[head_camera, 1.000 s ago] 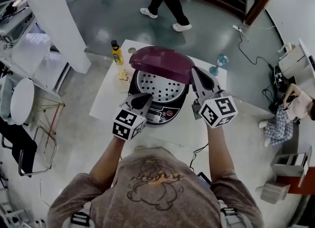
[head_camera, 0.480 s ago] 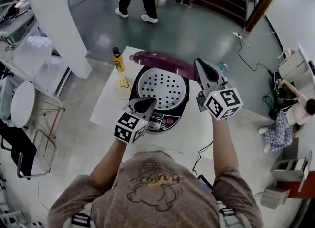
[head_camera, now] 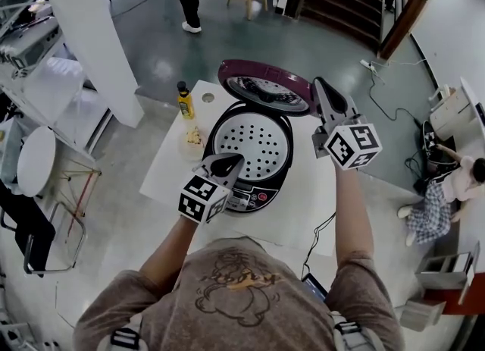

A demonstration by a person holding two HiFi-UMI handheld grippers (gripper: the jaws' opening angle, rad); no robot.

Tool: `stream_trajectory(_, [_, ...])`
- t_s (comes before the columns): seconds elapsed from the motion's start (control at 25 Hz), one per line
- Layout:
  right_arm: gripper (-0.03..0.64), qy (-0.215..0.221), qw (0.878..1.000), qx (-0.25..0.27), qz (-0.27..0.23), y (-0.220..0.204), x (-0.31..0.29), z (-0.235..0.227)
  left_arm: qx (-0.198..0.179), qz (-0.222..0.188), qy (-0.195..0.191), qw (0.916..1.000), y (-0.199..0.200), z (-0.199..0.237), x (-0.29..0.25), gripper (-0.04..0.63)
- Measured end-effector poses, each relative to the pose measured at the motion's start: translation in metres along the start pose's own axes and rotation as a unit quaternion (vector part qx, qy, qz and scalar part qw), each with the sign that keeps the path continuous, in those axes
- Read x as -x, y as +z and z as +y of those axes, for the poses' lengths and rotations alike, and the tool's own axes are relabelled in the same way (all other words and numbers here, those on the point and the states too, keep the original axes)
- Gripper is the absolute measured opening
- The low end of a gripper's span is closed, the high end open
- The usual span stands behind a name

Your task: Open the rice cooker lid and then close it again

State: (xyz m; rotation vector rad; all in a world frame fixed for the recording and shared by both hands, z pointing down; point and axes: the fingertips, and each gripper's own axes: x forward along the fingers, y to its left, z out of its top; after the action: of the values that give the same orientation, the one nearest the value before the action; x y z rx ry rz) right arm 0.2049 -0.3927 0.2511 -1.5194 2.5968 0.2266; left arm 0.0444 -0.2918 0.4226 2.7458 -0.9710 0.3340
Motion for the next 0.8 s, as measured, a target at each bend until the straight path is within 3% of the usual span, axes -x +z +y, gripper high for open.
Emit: stream_trajectory(0.8, [0.003,-0.007,1.0,-0.01,-0.003,0.003,-0.042,-0.051,0.021,0.007,0.005,0.9997,-0.005,0.005,-0.002,0.021])
